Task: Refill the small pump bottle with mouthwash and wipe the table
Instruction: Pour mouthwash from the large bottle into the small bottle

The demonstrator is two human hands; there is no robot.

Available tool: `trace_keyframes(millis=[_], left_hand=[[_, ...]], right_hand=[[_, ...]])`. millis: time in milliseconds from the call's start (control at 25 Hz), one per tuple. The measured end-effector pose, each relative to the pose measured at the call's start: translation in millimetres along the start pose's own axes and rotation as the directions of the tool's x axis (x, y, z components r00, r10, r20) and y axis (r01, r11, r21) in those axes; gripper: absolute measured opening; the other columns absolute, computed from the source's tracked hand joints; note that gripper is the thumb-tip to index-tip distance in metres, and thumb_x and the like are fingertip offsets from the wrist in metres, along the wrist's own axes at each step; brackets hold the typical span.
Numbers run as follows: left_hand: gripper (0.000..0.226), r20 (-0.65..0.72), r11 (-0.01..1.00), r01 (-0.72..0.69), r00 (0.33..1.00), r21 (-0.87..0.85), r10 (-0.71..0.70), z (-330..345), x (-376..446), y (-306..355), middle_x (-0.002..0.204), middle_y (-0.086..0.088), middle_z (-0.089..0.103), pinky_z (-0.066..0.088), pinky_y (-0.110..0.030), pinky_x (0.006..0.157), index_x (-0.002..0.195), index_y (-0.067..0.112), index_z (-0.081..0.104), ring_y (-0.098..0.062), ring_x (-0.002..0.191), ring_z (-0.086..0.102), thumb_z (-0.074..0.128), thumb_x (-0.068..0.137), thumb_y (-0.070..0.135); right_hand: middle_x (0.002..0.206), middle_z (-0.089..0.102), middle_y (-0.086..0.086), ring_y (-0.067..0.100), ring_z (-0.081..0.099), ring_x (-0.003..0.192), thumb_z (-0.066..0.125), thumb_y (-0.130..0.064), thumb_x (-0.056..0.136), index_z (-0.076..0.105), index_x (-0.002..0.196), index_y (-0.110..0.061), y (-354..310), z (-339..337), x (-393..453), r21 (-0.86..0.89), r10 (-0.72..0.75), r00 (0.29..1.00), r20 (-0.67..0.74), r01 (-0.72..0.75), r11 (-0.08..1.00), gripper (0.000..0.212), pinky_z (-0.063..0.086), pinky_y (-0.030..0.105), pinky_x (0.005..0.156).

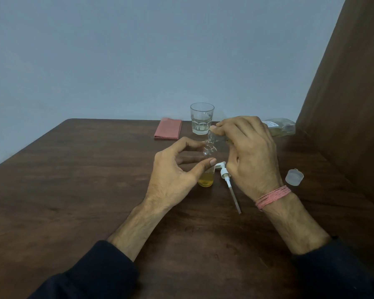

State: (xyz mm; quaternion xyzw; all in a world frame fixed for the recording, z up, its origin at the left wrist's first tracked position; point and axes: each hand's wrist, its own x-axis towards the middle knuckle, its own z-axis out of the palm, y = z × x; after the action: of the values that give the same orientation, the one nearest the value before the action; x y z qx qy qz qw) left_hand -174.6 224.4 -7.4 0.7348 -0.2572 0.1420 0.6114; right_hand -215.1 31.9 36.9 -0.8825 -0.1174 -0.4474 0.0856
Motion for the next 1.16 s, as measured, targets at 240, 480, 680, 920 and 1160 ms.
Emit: trace_keyframes(millis=[240, 480, 680, 920, 1160], left_hand=[[0.035, 0.011, 1.0, -0.013, 1.0, -0.021, 0.013, -0.5, 0.7, -1.5, 0.12, 0.02, 0.086, 0.072, -0.028, 0.083, 0.117, 0.034, 0.08, 0.0, 0.102, 0.087, 0.101, 0.09, 0.032], [0.036, 0.014, 1.0, -0.014, 1.0, -0.015, 0.014, -1.0, 1.2, -2.3, 0.123, 0.022, 0.085, 0.072, -0.027, 0.085, 0.118, 0.038, 0.079, 0.001, 0.102, 0.087, 0.101, 0.09, 0.033], [0.036, 0.009, 0.999, -0.025, 1.0, -0.027, 0.025, -0.5, 1.6, -3.3, 0.122, 0.024, 0.085, 0.072, -0.026, 0.084, 0.117, 0.036, 0.08, 0.0, 0.101, 0.087, 0.102, 0.09, 0.031], [0.035, 0.006, 1.0, -0.018, 1.0, -0.015, 0.018, -0.2, 0.6, -2.8, 0.123, 0.021, 0.085, 0.074, -0.032, 0.082, 0.116, 0.038, 0.079, 0.0, 0.101, 0.087, 0.101, 0.089, 0.033], [0.035, 0.0, 1.0, -0.019, 1.0, 0.002, 0.019, -0.3, 0.4, -1.7, 0.123, 0.025, 0.084, 0.073, -0.028, 0.081, 0.116, 0.038, 0.079, 0.002, 0.1, 0.086, 0.101, 0.089, 0.034]], right_hand=[[0.122, 0.073, -0.001, 0.028, 0.061, 0.12, 0.068, 0.013, 0.08, 0.074, 0.123, -0.017, -1.3, -0.6, 0.8, 0.0, 0.003, 1.0, 0.01, -0.003, 1.0, 0.052, 0.05, 0.044, 0.102], [0.121, 0.073, 0.0, 0.029, 0.061, 0.119, 0.067, 0.012, 0.081, 0.074, 0.122, -0.016, -1.4, -1.0, 0.6, 0.002, 0.002, 1.0, 0.004, -0.002, 1.0, 0.05, 0.05, 0.044, 0.101], [0.12, 0.073, -0.001, 0.028, 0.061, 0.118, 0.067, 0.011, 0.081, 0.074, 0.122, -0.016, -1.0, -0.1, 0.9, 0.0, 0.0, 1.0, 0.002, 0.0, 1.0, 0.05, 0.05, 0.044, 0.101], [0.12, 0.073, -0.001, 0.028, 0.061, 0.118, 0.066, 0.011, 0.08, 0.074, 0.121, -0.016, -0.7, 0.0, 0.4, -0.001, -0.003, 1.0, -0.007, 0.003, 1.0, 0.05, 0.048, 0.042, 0.101], [0.12, 0.073, -0.001, 0.028, 0.061, 0.119, 0.064, 0.01, 0.08, 0.074, 0.121, -0.017, -1.1, -0.9, 0.9, -0.003, -0.002, 1.0, -0.007, 0.002, 1.0, 0.051, 0.049, 0.043, 0.101]])
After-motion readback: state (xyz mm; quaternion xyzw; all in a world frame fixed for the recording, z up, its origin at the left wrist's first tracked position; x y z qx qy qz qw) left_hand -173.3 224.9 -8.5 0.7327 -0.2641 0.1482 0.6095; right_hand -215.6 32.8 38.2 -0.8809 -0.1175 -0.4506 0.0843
